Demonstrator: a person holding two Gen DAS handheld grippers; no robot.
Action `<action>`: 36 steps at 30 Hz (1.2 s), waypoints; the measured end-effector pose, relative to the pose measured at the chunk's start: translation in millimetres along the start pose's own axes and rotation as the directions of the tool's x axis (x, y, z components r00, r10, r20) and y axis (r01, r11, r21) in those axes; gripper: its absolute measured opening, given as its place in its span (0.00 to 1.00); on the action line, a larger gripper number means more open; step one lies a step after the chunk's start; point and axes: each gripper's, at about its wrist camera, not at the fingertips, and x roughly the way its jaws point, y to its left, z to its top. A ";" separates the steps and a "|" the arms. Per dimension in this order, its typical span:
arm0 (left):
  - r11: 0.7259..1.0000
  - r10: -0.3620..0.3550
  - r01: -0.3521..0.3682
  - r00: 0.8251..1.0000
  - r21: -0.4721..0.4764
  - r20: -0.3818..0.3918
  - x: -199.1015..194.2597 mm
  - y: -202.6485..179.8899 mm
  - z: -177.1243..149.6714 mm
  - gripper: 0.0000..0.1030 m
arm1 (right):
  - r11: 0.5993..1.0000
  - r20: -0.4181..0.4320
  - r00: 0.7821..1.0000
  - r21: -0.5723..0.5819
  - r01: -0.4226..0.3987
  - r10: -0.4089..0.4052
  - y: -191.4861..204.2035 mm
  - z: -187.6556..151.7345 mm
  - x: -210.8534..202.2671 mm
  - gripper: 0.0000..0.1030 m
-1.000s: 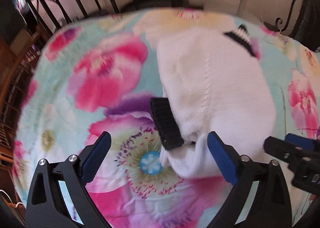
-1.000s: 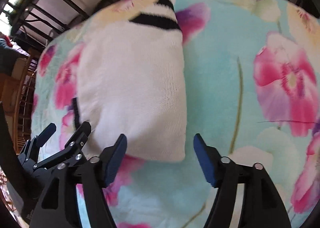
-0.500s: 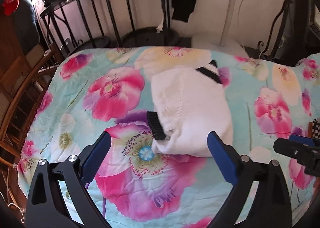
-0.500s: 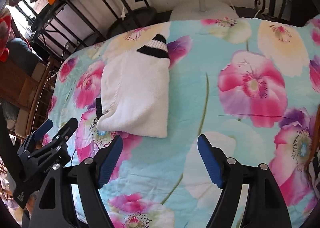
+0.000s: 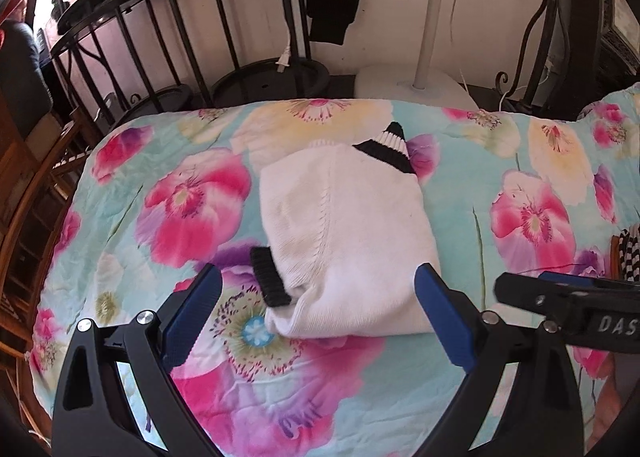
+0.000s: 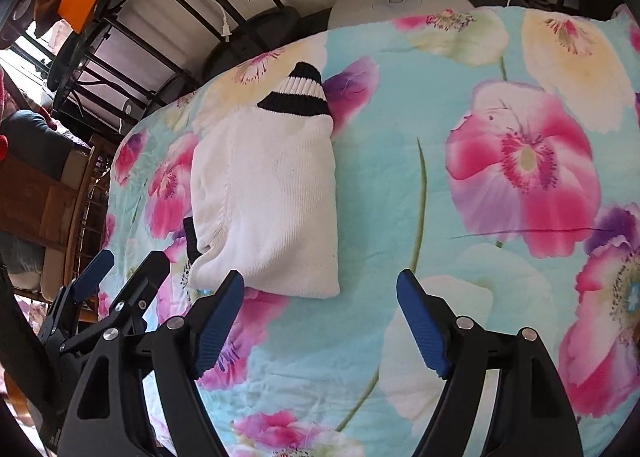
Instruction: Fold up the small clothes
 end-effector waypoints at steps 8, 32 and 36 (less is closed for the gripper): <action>1.000 0.021 -0.020 0.998 0.022 -0.054 36.3 -2.2 3.6 0.92 | 0.998 -0.011 1.000 0.064 -0.012 0.013 -14.1 14.5 26.4 0.77; 0.999 0.028 -0.030 0.993 -0.012 -0.114 72.1 15.8 3.8 0.92 | 0.998 -0.025 0.999 0.053 -0.031 0.032 -6.5 32.3 61.7 0.79; 1.000 0.024 -0.026 0.993 -0.010 -0.117 76.4 16.8 5.0 0.92 | 0.998 -0.020 1.000 0.061 -0.021 0.022 -10.1 36.9 67.4 0.79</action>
